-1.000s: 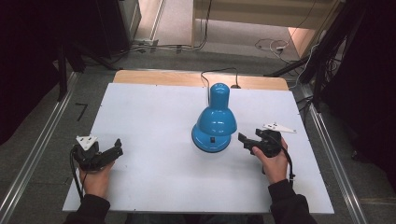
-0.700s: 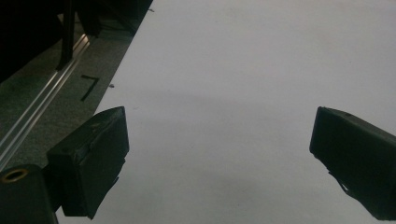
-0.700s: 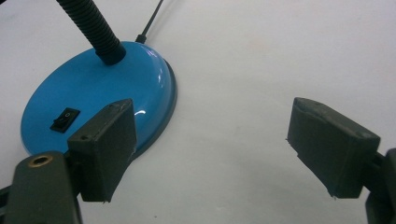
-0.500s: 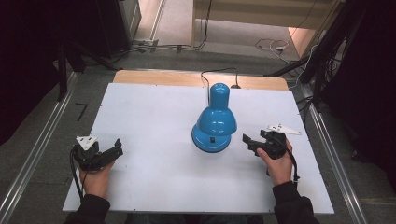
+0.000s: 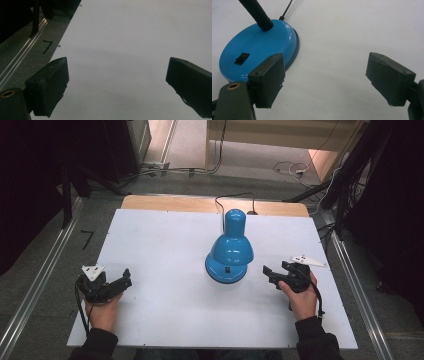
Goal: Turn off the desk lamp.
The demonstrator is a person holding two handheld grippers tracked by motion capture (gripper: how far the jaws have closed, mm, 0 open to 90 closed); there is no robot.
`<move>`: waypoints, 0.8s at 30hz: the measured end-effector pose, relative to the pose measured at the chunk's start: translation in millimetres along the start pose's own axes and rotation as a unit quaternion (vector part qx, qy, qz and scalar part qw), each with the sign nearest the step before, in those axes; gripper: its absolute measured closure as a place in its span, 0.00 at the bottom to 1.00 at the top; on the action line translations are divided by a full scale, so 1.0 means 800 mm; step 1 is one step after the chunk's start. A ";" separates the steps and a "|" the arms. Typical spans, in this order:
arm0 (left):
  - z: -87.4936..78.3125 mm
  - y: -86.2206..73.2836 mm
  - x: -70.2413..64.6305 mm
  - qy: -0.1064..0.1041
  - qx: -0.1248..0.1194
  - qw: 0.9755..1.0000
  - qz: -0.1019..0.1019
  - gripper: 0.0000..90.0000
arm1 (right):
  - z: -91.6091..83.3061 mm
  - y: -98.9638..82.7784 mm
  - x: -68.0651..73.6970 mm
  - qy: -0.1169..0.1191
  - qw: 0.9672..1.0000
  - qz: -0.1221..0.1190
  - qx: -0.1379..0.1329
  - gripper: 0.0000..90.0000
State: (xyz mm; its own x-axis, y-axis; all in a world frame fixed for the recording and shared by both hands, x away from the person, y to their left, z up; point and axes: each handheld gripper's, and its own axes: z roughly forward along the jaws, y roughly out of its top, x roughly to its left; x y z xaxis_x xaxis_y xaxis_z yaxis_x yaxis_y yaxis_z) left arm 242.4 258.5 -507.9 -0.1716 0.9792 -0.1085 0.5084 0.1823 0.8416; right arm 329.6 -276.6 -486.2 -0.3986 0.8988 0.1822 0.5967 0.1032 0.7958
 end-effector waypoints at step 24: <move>0.001 0.000 -0.001 0.000 0.002 1.000 0.000 0.06 | -0.023 -0.010 -0.020 -0.011 1.000 0.005 -0.004 0.16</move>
State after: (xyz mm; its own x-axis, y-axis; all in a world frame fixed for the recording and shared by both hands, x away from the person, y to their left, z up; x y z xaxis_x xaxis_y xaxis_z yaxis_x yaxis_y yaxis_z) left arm 243.0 258.0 -508.5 -0.1725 0.9790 -0.1084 0.5112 0.1831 0.8397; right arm 318.0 -299.3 -485.0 -0.3777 0.9087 0.1779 0.5943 0.0906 0.7991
